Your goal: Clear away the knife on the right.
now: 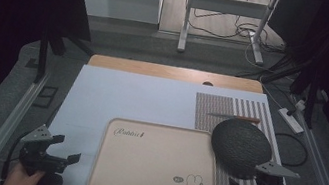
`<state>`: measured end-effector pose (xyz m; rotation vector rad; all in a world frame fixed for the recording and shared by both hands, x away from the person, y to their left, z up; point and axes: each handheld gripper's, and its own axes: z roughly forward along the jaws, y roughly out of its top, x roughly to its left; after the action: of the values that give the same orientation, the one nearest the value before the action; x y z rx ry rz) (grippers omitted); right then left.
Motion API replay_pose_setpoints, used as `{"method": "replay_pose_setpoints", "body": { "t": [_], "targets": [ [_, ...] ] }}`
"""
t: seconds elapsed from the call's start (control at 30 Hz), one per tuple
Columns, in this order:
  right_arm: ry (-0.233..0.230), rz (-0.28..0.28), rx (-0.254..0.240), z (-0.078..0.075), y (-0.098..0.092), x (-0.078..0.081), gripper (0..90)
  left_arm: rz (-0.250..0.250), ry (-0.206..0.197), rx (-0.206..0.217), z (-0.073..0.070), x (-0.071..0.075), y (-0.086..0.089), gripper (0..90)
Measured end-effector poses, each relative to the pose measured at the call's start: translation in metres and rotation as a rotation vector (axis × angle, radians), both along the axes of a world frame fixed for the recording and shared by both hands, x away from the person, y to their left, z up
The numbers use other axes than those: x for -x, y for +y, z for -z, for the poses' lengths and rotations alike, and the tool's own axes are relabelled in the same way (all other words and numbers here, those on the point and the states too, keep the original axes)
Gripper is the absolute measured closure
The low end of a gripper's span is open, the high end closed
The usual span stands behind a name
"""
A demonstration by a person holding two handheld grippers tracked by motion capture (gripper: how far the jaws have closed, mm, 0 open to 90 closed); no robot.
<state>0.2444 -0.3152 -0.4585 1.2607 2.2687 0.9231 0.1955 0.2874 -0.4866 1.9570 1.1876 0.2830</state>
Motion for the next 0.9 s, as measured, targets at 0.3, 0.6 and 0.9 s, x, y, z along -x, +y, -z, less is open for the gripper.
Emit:
{"method": "replay_pose_setpoints", "body": {
  "t": [0.3, 0.6, 0.9],
  "targets": [
    [-0.017, -0.022, -0.006, -0.002, 0.004, -0.004, 0.0, -0.001, 0.000, 0.005, 0.000, 0.000, 0.001, 4.6],
    [-0.021, -0.049, -0.004, -0.002, 0.010, -0.016, 0.0, 0.000, 0.000, 0.009, 0.000, 0.000, 0.001, 4.5],
    [-0.023, -0.075, -0.044, 0.000, 0.009, -0.030, 0.0, 0.001, 0.001, 0.010, 0.000, 0.000, 0.001, 4.5]
  ]
}}
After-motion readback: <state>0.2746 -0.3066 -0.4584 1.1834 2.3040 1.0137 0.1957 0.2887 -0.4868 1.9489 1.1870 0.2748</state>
